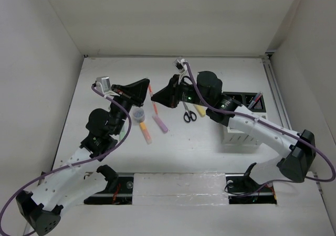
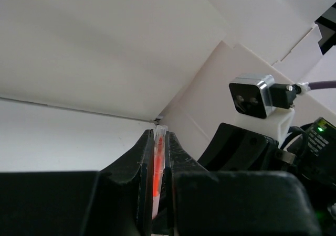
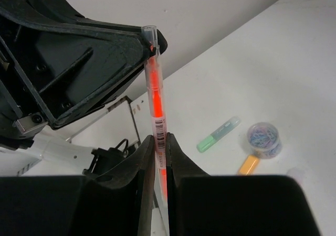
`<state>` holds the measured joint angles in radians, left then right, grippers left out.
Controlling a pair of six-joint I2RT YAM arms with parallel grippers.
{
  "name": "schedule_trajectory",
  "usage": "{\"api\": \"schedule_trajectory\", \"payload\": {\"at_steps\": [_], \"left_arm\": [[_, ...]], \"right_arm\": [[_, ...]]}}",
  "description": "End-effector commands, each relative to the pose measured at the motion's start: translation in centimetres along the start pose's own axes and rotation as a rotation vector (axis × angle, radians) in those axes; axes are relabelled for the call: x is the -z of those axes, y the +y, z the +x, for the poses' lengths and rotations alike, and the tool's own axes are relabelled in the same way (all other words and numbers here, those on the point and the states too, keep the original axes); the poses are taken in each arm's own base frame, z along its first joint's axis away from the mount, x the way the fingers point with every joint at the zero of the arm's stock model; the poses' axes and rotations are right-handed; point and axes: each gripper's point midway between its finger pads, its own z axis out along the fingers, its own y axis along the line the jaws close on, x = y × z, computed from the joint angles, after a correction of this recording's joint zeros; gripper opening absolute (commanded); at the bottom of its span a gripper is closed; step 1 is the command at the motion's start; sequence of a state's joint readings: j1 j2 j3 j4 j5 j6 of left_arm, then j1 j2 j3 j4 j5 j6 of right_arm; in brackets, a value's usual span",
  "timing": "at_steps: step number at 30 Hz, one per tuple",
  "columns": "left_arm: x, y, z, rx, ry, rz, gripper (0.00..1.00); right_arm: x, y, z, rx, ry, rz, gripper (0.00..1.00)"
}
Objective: Sort the stationery into containers
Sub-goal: Close the pen cap on the pen.
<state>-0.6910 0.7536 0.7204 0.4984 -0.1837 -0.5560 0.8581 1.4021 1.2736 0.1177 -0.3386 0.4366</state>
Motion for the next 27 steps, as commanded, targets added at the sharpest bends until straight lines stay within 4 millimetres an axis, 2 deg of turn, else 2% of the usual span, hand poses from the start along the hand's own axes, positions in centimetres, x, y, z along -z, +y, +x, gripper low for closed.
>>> {"api": "schedule_trajectory", "payload": {"at_steps": [1, 6, 8, 10, 17, 27], "left_arm": [[1.6, 0.4, 6.0, -0.015, 0.227, 0.046, 0.00], [1.8, 1.1, 6.7, -0.027, 0.243, 0.035, 0.00], [1.8, 1.1, 6.7, -0.027, 0.243, 0.035, 0.00], [1.8, 1.6, 7.4, -0.030, 0.259, 0.024, 0.00], [1.8, 1.6, 7.4, -0.030, 0.259, 0.024, 0.00], [1.8, 1.8, 7.7, -0.032, 0.266, 0.019, 0.00]], "right_arm": [[1.2, 3.8, -11.1, 0.096, -0.305, -0.133, 0.00], [1.5, 3.7, -11.4, 0.078, -0.291, -0.169, 0.00], [1.9, 3.6, -12.1, 0.086, -0.300, -0.181, 0.00], [2.2, 3.8, -12.6, 0.079, -0.311, -0.203, 0.00], [3.2, 4.9, -13.6, 0.074, -0.337, -0.239, 0.00], [2.8, 5.1, -13.2, 0.053, -0.324, -0.274, 0.00]]}}
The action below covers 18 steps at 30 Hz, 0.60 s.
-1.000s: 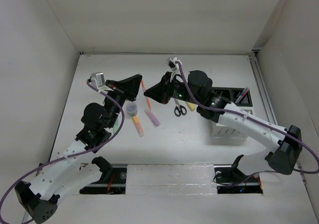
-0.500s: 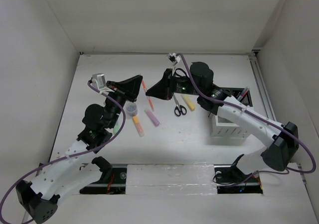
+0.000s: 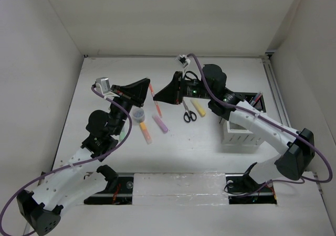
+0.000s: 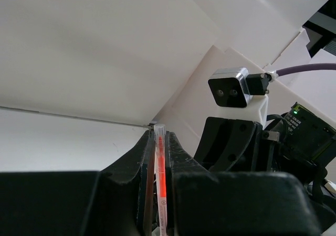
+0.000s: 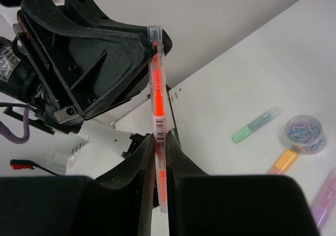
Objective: Sort the stationery into containers
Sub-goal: Close the pen cap on the pen.
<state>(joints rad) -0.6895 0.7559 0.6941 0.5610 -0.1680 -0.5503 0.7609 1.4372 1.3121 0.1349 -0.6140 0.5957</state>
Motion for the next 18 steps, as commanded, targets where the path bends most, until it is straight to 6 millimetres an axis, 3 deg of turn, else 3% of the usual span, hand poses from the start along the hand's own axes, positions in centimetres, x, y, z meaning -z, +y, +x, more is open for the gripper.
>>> {"api": "schedule_trajectory", "payload": {"at_steps": [1, 11, 18], "left_arm": [[2.0, 2.0, 7.7, -0.029, 0.286, -0.012, 0.00], [2.2, 1.6, 7.4, -0.025, 0.276, 0.006, 0.00], [2.0, 1.1, 4.5, -0.021, 0.221, -0.044, 0.00]], "right_arm": [[1.9, 6.3, -11.6, 0.236, -0.372, -0.135, 0.00], [1.4, 5.7, -11.7, 0.260, -0.378, -0.124, 0.00], [0.0, 2.7, -8.3, 0.292, -0.317, -0.091, 0.00]]}}
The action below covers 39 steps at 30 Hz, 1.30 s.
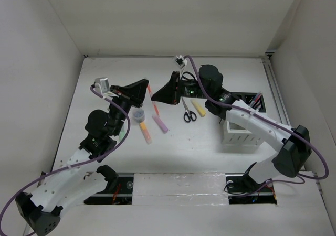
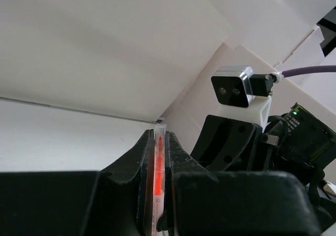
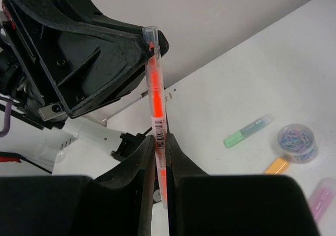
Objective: Sort the stationery into containers
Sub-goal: Close the pen cap on the pen, then place the pen in the storage box.
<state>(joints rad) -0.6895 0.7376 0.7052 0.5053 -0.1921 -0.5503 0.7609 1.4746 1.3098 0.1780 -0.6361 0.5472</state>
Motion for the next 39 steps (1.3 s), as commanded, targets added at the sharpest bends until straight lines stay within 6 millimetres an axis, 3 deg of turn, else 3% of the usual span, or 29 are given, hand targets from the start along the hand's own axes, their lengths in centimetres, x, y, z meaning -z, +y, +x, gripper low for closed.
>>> {"api": "schedule_trajectory", "payload": {"at_steps": [1, 3, 4, 6, 10, 11, 14, 15, 17, 19, 21, 22, 23, 24, 25, 26, 28, 29, 30, 31, 36, 39], "left_arm": [[1.6, 0.4, 3.8, -0.026, 0.194, -0.011, 0.04], [1.6, 0.1, 3.0, -0.022, 0.171, -0.008, 0.18], [1.7, -0.1, 2.7, -0.020, 0.163, -0.002, 0.31], [1.9, -0.3, 2.3, -0.018, 0.154, 0.004, 0.43], [2.5, -0.6, 0.7, -0.009, 0.098, 0.008, 0.87], [2.6, -1.0, 0.2, 0.005, 0.082, 0.019, 0.96], [2.9, -1.5, -1.7, 0.011, 0.042, 0.011, 0.99], [2.9, -1.5, -2.2, 0.010, 0.035, -0.004, 0.99], [3.4, -0.9, -4.2, 0.013, 0.013, -0.092, 0.99], [3.3, 0.3, -4.5, -0.008, 0.039, -0.199, 0.99], [4.3, 2.5, -5.7, -0.074, 0.074, -0.378, 0.99], [4.6, 3.4, -5.8, -0.107, 0.098, -0.446, 0.99], [5.5, 5.7, -4.0, -0.184, 0.198, -0.560, 0.99], [5.8, 6.4, -4.8, -0.217, 0.191, -0.622, 0.99], [6.3, 7.4, -4.1, -0.253, 0.225, -0.670, 0.99], [6.6, 8.1, -3.7, -0.277, 0.246, -0.701, 0.99], [7.7, 10.6, -1.0, -0.334, 0.311, -0.753, 0.99], [8.1, 11.2, -0.3, -0.336, 0.315, -0.755, 0.99], [8.4, 11.9, 1.0, -0.324, 0.320, -0.736, 0.99], [8.1, 11.4, 2.2, -0.297, 0.370, -0.671, 0.99], [7.7, 10.9, 2.4, -0.326, 0.393, -0.608, 0.99], [7.3, 10.3, 3.7, -0.321, 0.446, -0.548, 0.99]], "right_arm": [[0.8, 2.7, -8.5, 0.238, -0.316, -0.056, 0.00], [0.7, 3.2, -8.4, 0.242, -0.319, -0.068, 0.00], [0.6, 3.0, -8.1, 0.237, -0.313, -0.065, 0.00], [0.6, 3.0, -8.1, 0.237, -0.313, -0.065, 0.00], [0.0, 1.6, -7.5, 0.225, -0.297, -0.035, 0.00], [-0.2, 0.5, -7.4, 0.216, -0.298, -0.011, 0.00], [-0.2, -1.2, -7.4, 0.233, -0.309, 0.044, 0.00], [0.4, -3.2, -7.7, 0.232, -0.330, 0.113, 0.00], [2.0, -4.0, -8.8, 0.295, -0.370, 0.176, 0.00], [4.5, -6.8, -9.3, 0.326, -0.403, 0.306, 0.00], [7.8, -7.2, -10.4, 0.408, -0.438, 0.405, 0.00], [10.3, -9.8, -10.0, 0.416, -0.446, 0.525, 0.00], [12.8, -9.4, -10.9, 0.448, -0.491, 0.591, 0.00], [14.7, -10.3, -10.9, 0.486, -0.504, 0.670, 0.00], [17.9, -12.1, -11.3, 0.497, -0.535, 0.785, 0.00], [20.1, -12.7, -10.1, 0.509, -0.532, 0.841, 0.00], [23.3, -13.6, -9.6, 0.529, -0.568, 0.920, 0.00], [25.9, -15.5, -8.0, 0.517, -0.570, 0.999, 0.00], [27.4, -14.8, -8.1, 0.537, -0.608, 1.014, 0.00], [28.6, -15.0, -8.0, 0.541, -0.630, 1.046, 0.00], [35.7, -17.6, -6.2, 0.485, -0.714, 1.320, 0.00], [38.4, -18.1, -6.3, 0.490, -0.752, 1.377, 0.00]]}}
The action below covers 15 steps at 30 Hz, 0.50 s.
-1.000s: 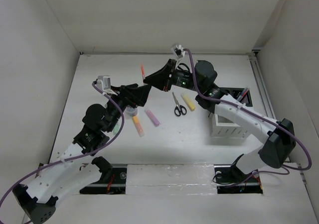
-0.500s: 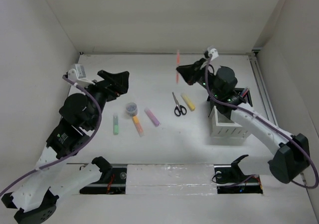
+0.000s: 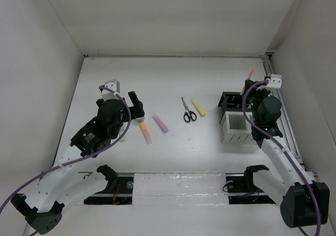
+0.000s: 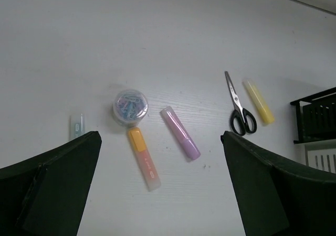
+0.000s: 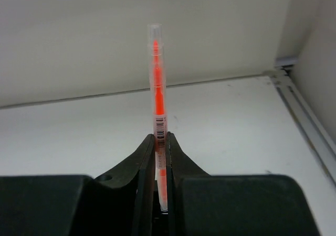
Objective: Sort the stationery into containers
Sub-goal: Place the pen in the storage box.
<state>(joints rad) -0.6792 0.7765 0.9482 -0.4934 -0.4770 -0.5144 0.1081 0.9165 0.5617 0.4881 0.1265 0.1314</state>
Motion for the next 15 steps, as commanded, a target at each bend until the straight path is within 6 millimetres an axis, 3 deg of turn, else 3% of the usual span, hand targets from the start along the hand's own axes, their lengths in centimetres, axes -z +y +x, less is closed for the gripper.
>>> {"api": "schedule_trajectory", "payload": {"at_steps": [1, 7, 15], "left_arm": [[0.6, -1.9, -1.1, -0.010, -0.021, 0.109, 0.99], [0.5, -2.4, -0.8, -0.018, -0.012, 0.141, 0.99], [0.6, -2.6, -0.4, -0.019, -0.003, 0.157, 0.99]], "right_arm": [[-0.1, -3.4, -3.5, -0.006, -0.144, 0.109, 0.00], [0.3, -7.3, -3.0, -0.024, -0.152, 0.200, 0.00], [-0.2, -8.5, 1.6, -0.065, -0.062, 0.226, 0.00]]}}
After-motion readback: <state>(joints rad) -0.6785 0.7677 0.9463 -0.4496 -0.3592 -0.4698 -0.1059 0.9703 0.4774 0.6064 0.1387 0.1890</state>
